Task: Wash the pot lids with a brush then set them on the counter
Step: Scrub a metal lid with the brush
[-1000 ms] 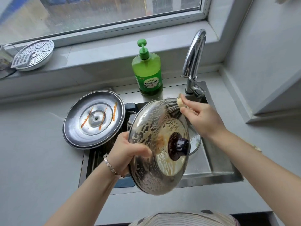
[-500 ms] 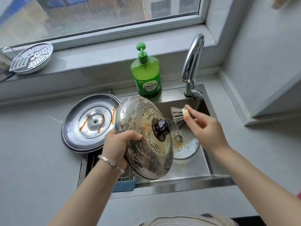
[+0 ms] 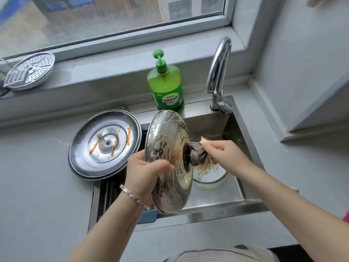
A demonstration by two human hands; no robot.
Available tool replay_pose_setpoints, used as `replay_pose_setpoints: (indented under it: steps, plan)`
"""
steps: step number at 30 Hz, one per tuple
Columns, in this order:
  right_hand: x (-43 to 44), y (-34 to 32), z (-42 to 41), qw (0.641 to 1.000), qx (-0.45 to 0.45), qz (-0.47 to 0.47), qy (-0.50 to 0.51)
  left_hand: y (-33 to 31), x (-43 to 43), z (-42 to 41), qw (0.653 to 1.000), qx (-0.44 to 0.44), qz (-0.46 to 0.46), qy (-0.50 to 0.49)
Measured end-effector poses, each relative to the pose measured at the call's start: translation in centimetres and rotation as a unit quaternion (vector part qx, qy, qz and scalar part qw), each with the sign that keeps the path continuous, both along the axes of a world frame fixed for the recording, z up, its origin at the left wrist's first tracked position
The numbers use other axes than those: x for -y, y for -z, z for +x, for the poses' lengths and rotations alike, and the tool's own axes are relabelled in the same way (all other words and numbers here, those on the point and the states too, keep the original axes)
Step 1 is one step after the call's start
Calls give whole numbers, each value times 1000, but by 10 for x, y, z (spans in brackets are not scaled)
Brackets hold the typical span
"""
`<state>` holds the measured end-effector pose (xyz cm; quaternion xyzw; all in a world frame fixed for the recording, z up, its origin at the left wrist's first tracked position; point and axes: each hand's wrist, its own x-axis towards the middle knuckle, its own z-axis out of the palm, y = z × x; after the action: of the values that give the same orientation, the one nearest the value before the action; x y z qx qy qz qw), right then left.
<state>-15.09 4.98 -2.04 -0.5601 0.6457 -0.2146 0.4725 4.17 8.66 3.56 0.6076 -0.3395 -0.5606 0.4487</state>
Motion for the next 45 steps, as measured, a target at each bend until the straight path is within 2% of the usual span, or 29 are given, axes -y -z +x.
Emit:
replay_pose_setpoints:
  steps: [3, 5, 7, 10, 13, 15, 17, 20, 21, 23, 25, 27, 30, 32, 34, 35, 38, 40, 42, 45]
  plan:
    - [-12, 7, 6, 980, 165, 37, 110, 5, 1, 3, 995, -71, 33, -56]
    - [-25, 11, 15, 970, 185, 19, 159, 6, 0, 0, 987, -116, 54, -97]
    - [-33, 12, 21, 974, 139, -37, 173, 6, 0, -7, 982, -117, 62, -132]
    - [-41, 9, 34, 975, -18, -147, 168, 9, 2, -18, 978, -100, 53, -176]
    - [-39, 16, 48, 919, -199, -312, 137, 12, 4, -27, 978, -71, 32, -192]
    - [-33, 19, 51, 892, -267, -344, 119, 16, 5, -28, 983, -27, 18, -183]
    - [-23, 7, 51, 915, -279, -282, 75, 19, 5, -24, 988, 19, 5, -152]
    - [0, -6, 41, 956, -267, -123, 3, 20, 1, -19, 993, 82, -21, -88]
    - [9, -9, 36, 970, -236, -63, -7, 20, -1, -18, 993, 90, -25, -78]
    - [20, -9, 26, 993, -110, 49, -1, 22, -5, -16, 994, 77, -13, -78]
    - [20, 1, 15, 990, 8, 138, 38, 26, -7, -14, 995, 40, 14, -91]
    - [9, 11, 7, 966, 77, 233, 81, 33, -7, -14, 993, 1, 43, -113]
    - [-14, 28, -3, 924, 192, 304, 132, 43, -2, -16, 987, -21, 66, -143]
    - [-26, 38, -15, 926, 178, 320, 98, 48, 3, -21, 990, 3, 59, -127]
    - [-34, 50, -31, 936, 111, 325, 76, 54, 11, -31, 994, 79, 40, -59]
    - [-37, 56, -40, 937, 89, 323, 96, 60, 16, -39, 991, 125, 34, -18]
    - [-35, 73, -66, 940, 73, 275, 188, 92, 30, -69, 966, 242, 24, 89]
    - [-28, 79, -82, 949, 50, 229, 213, 119, 39, -89, 933, 322, 11, 159]
    - [-20, 82, -94, 956, 53, 188, 220, 146, 45, -105, 885, 390, -28, 251]
    - [-8, 89, -107, 963, 53, 157, 212, 188, 52, -122, 790, 469, -74, 388]
